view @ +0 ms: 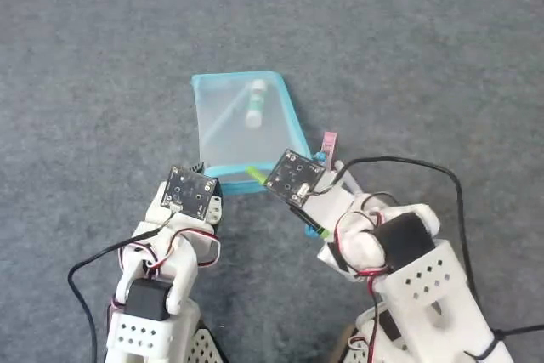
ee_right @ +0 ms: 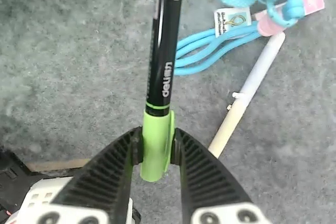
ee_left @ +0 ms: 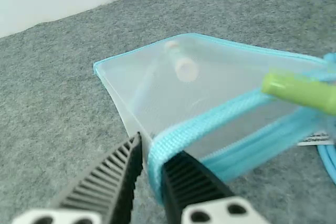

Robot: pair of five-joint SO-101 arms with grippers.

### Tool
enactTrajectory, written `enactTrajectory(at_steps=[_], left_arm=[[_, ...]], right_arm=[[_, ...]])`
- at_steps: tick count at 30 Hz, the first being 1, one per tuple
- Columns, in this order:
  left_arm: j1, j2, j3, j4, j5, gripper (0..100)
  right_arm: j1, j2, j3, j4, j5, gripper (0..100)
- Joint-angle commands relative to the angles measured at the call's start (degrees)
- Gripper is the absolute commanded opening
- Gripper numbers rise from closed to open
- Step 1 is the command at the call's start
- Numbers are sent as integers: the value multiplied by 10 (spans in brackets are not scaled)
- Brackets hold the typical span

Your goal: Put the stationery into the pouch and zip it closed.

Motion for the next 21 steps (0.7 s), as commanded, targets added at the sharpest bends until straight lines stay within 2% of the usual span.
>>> enactTrajectory(at_steps=[1, 11, 21], left_arm=[[-4, -4, -4, 3, 4, 12], [-4, -4, -4, 4, 4, 12], [-4, -4, -4, 4, 4, 12]], right_arm=[[-9, -16, -7, 6, 10, 8], [-8, -15, -7, 25, 32, 8], [-7, 22, -10, 26, 14, 8]])
